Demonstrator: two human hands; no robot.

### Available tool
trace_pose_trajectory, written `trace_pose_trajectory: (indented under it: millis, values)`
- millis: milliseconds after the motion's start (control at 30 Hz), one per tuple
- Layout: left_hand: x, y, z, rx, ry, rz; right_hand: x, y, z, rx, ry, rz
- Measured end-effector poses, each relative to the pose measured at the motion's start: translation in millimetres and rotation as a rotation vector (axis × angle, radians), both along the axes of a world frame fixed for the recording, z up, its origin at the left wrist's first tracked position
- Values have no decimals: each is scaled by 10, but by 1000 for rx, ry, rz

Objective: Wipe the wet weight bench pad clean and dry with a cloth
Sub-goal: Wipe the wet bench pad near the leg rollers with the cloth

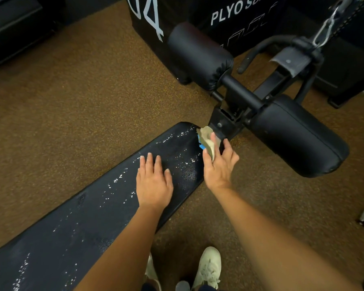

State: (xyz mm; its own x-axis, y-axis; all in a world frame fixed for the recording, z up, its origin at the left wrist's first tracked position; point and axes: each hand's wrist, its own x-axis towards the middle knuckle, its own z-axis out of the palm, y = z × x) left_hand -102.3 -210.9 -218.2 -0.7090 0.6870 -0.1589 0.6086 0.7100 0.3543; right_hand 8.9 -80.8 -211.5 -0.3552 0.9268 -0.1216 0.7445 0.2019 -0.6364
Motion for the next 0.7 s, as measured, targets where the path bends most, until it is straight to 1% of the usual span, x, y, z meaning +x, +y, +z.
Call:
trace_pose_trajectory:
  millis: [167, 267, 367, 467, 567, 700]
  values:
    - [-21, -137, -257, -79, 81, -63, 13, -74, -304, 94, -273, 192]
    - [-3, -188, -342, -79, 102, -83, 20, -120, -419, 194, -393, 216]
    - [14, -198, -404, -66, 116, -82, -35, -88, -427, 276, -403, 219]
    - [26, -206, -438, -56, 126, -78, -83, -28, -434, 248, -388, 255]
    - [31, -215, -466, -61, 155, -83, -112, -43, -454, 267, -454, 318]
    - [47, -201, -501, -66, 188, -79, -4, -19, -509, 362, -411, 381]
